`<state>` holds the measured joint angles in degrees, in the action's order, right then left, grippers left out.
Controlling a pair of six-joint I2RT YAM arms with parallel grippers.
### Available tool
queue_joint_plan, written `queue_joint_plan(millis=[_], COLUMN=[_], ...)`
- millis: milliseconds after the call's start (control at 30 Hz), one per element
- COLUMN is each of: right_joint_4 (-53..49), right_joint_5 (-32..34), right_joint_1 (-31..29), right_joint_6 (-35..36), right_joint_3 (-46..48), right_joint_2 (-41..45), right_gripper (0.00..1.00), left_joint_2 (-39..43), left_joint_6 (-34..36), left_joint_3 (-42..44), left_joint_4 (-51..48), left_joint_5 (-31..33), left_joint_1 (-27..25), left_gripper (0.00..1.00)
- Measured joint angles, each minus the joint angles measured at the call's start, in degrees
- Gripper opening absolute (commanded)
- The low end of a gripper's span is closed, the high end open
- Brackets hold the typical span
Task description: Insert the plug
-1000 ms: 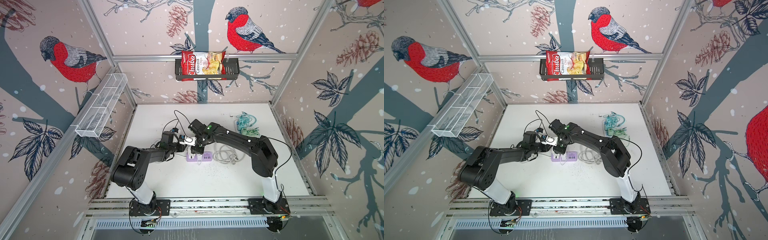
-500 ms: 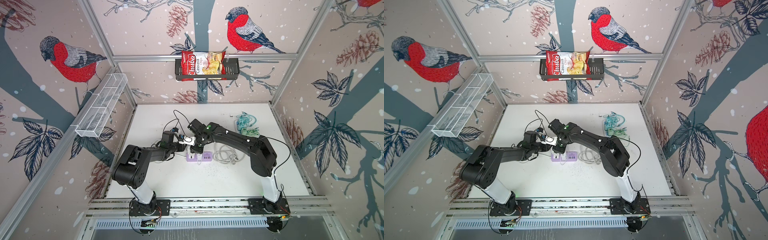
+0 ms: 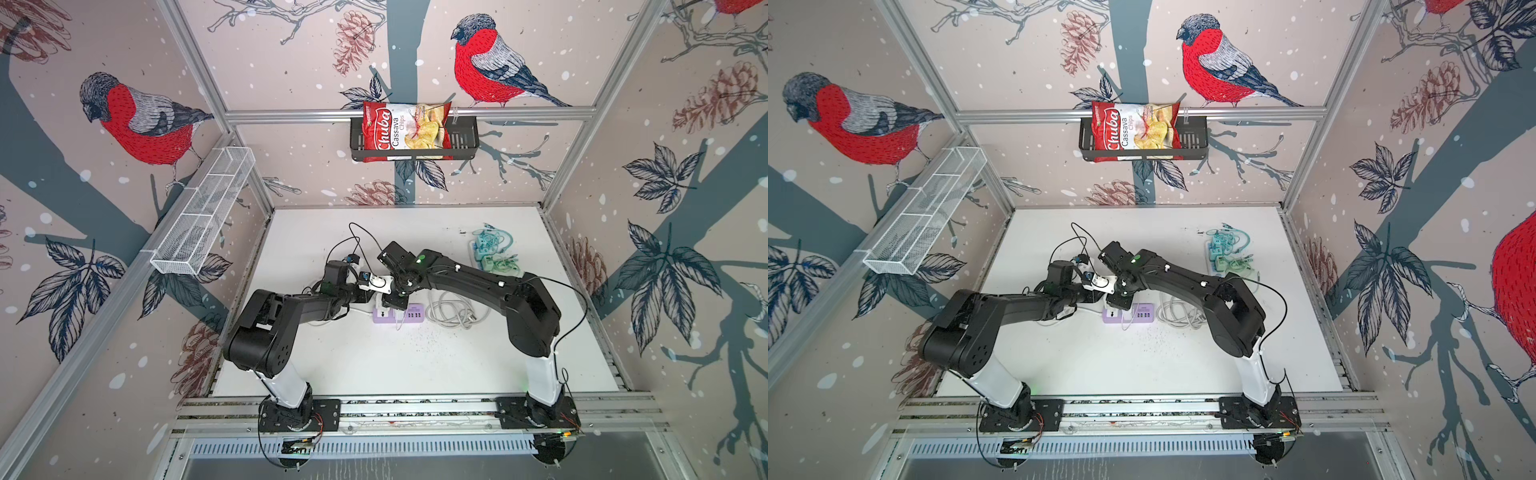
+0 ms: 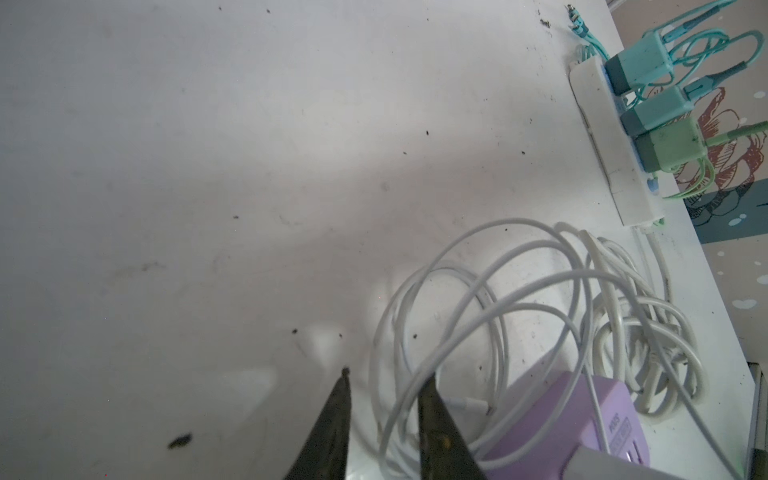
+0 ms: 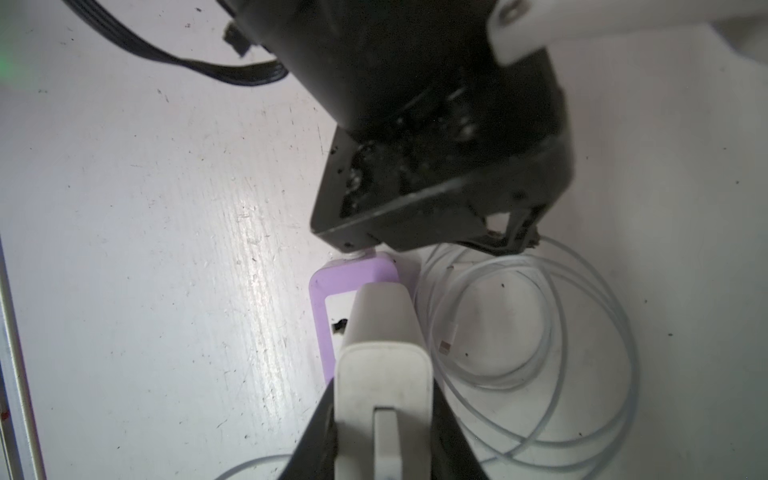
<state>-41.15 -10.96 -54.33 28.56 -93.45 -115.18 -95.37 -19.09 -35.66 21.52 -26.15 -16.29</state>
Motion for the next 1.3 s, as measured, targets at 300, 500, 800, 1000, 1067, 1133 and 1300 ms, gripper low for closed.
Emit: queue_joint_plan(millis=[300,500,800,1000,1067,1133,1300], right_joint_4=[-0.02,-2.08,-2.6,-4.5,-6.08,-7.37,-7.32], right_joint_5=[0.83,2.01,3.82,4.24,4.48,4.52,4.74], right_joint_1=[-0.15,-0.26,-0.11,-0.02,-0.15,-0.2,-0.57], right_joint_6=[0.07,0.02,-1.11,-1.73,-1.68,-1.55,-2.69], right_joint_3=[0.37,0.15,4.02,5.53,5.46,6.08,7.63], right_joint_2=[0.31,0.5,3.8,5.16,5.46,6.16,7.37], right_gripper=[0.08,0.08,0.08,0.08,0.08,0.08,0.07], left_joint_2=[-1.46,-1.84,-4.2,-3.21,-3.21,-3.21,-2.32], left_joint_6=[-0.9,-3.43,-6.62,-8.31,-9.55,-11.02,-12.37], left_joint_3=[1.9,3.28,3.82,4.13,4.46,5.44,7.8], left_joint_4=[2.54,6.82,12.81,12.5,12.96,14.4,17.55], left_joint_5=[-1.9,-0.52,-0.11,2.86,2.89,2.45,2.91], left_joint_1=[-2.43,-5.51,-8.96,-12.87,-13.9,-14.95,-15.85], left_gripper=[0.28,0.28,0.27,0.27,0.27,0.27,0.28])
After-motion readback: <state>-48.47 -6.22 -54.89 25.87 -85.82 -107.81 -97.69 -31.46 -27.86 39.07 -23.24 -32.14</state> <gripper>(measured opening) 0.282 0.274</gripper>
